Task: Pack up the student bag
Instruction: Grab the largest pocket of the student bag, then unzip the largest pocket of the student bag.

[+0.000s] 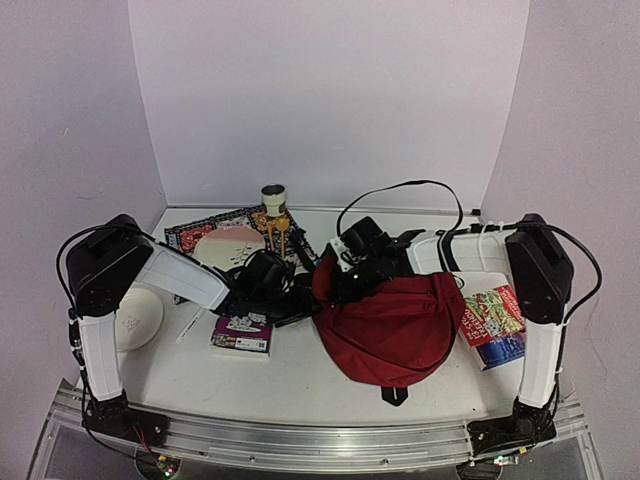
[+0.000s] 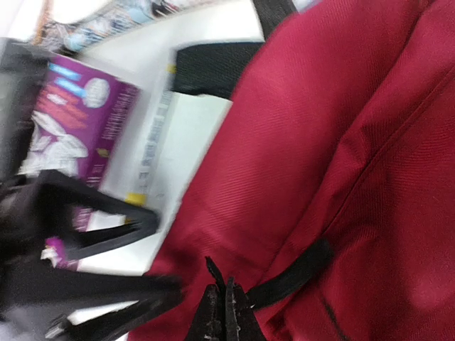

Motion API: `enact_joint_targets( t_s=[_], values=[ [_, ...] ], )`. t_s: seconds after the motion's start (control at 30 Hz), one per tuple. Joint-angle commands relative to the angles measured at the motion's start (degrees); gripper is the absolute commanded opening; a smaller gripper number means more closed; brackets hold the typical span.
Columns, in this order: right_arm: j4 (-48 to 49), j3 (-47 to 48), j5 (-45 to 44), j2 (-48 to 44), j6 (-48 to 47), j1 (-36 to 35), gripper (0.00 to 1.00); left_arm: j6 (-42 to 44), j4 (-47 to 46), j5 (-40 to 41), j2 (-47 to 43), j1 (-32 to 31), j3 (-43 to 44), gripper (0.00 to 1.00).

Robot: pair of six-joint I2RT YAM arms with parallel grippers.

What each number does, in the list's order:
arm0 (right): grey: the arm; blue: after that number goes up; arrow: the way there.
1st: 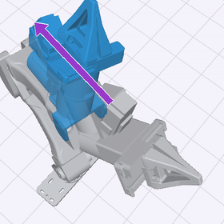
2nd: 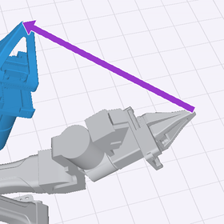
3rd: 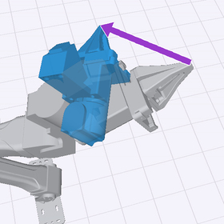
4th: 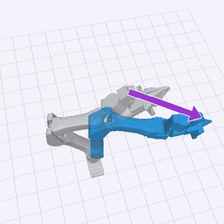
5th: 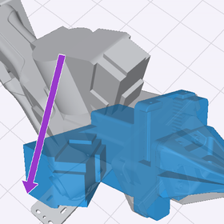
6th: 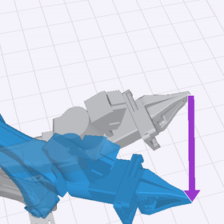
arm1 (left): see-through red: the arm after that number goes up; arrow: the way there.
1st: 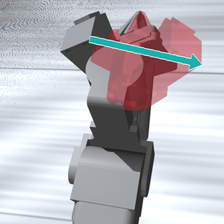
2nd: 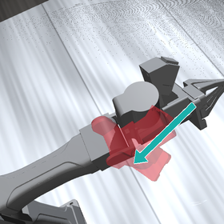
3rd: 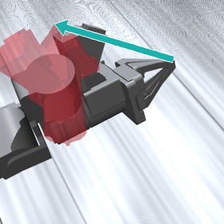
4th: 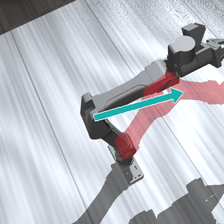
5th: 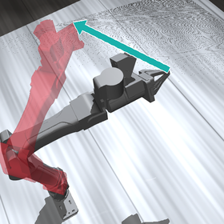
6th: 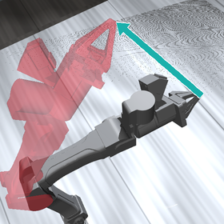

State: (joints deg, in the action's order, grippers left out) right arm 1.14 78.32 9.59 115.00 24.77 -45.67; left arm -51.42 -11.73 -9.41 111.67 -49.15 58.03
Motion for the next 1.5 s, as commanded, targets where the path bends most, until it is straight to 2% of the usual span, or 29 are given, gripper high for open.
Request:
enact_joint_targets(
  t_s=[0.0,0.47,0.73,0.87,1.1,1.47],
  values=[
    [5.04,-4.09,3.58,-9.1,-1.41,-0.09,0.0,-1.82,-2.24,-0.42,0.99,-0.16,3.1,0.63],
    [15.55,-13.87,7.41,-16.36,-3.75,-0.12,0.0,-5.93,-2.51,-2.41,2.77,0.71,7.34,0.63],
    [18.72,-15.9,9.34,-17.66,-5.85,-0.08,0.0,-6.33,-2.77,-3.95,3.54,1.33,9.69,0.62],
    [20.76,-16.78,10.83,-18.1,-6.04,-0.09,0.0,-6.45,-2.77,-3.81,4.2,1.32,10.67,0.48],
    [21.12,-17.86,12.78,-20.16,-8.17,-0.12,0.0,-5.61,-2.77,-3.67,5.44,1.78,12.57,0.01],
    [15.97,-21.86,15.0,-29.18,-11.66,-1.01,0.0,-0.17,-2.03,-2.84,5.05,4.74,16.56,0.0]
  ],
)
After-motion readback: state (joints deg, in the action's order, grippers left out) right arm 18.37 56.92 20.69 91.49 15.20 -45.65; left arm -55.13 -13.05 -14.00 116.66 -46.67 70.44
